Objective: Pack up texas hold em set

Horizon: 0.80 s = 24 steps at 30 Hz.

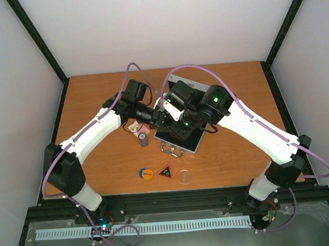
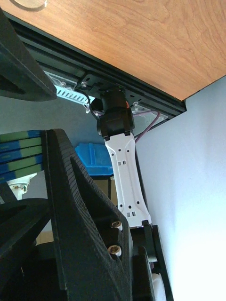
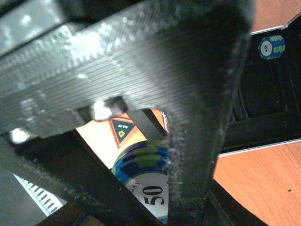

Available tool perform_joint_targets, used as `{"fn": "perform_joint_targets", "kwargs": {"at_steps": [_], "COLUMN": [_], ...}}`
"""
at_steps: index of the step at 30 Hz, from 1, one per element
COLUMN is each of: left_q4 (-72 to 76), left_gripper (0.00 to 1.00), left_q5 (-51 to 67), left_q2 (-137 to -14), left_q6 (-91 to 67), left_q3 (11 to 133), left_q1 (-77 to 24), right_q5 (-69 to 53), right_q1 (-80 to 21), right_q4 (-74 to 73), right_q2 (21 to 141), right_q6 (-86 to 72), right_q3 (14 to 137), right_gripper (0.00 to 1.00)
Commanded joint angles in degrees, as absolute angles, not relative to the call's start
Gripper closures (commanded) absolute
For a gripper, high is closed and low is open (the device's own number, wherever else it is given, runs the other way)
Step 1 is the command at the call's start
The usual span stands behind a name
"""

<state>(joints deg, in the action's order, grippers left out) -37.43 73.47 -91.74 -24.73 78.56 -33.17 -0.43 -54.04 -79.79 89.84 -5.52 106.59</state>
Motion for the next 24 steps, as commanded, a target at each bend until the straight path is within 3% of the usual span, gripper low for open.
{"fn": "perform_joint_targets", "kwargs": {"at_steps": [1,13,17,21,24], "left_q4": [-40.80,-55.18,-68.97,-93.24,-94.01], "left_gripper": [0.42,0.51,0.50,0.47,0.49], "left_q5": [78.45,87.81,95.50,98.11,98.11], "left_q2": [-89.75,-91.83,-95.19,-101.93,-101.80], "left_q6": [-21.89,-5.34,10.68,33.65,35.11], "left_q3": [81.96,85.03,89.16,95.70,94.81], "left_q1": [-35.49,-35.77,-35.77,-35.77,-35.86], "right_q5": [5.49,7.76,8.87,9.62,9.80], "right_q1": [-53.26,-53.09,-52.87,-52.40,-52.20], "right_q4": [-76.29,-76.29,-76.52,-77.22,-77.41], "right_q2": [90.85,92.27,93.00,93.67,94.00], "right_q6": [-5.91,-6.15,-6.24,-6.15,-6.38], "right_q3": [107.41,108.39,109.25,110.28,110.83], "right_gripper": [0.97,0.97,0.97,0.97,0.97]}}
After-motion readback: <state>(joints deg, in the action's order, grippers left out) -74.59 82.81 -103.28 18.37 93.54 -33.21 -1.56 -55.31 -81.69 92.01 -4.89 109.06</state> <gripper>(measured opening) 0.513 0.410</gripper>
